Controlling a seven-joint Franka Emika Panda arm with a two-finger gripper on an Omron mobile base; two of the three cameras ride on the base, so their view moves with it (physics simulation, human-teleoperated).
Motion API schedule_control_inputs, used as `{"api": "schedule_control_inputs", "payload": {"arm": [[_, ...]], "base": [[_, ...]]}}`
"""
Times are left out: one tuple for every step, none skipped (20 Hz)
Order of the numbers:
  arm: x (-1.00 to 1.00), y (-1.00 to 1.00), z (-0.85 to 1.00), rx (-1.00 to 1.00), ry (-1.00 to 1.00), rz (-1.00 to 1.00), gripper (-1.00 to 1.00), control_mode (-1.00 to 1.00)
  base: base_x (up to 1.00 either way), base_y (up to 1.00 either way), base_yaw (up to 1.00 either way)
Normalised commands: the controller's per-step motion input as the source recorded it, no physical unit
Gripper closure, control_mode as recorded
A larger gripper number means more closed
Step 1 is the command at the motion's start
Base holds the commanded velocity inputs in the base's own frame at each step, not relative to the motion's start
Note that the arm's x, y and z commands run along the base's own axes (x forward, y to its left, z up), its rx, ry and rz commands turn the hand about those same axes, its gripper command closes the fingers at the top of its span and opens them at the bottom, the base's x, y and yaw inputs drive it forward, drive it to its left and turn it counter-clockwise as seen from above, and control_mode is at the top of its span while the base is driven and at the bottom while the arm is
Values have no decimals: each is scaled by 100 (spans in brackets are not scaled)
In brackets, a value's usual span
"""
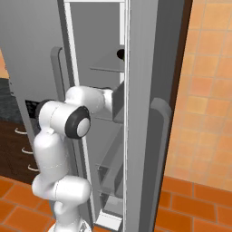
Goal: Place one avocado and one steak in each tupperware on the nearby counter, to pack two identical lunches.
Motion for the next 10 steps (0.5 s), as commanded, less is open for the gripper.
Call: {"api": "schedule_control_inputs", "payload": {"arm": [[26,-12,-28,1,0,0,-100,-100],[22,-12,-23,0,0,0,-100,-100],[17,-13,-21,0,0,0,-100,-100],[14,-14,-17,0,0,0,-100,-100],[14,-14,-16,0,0,0,-100,-100],[13,-14,-16,0,0,0,-100,-100],[11,-15,-16,0,0,0,-100,-100],[14,-15,-16,0,0,0,-100,-100],[17,-15,-18,0,0,0,-100,-100],[23,-14,-18,0,0,0,-100,-100]], "base": [[0,0,0],[0,0,0],[0,0,0],[0,0,0],[0,0,0],[0,0,0],[0,0,0],[0,0,0],[0,0,0],[0,0,0]]}}
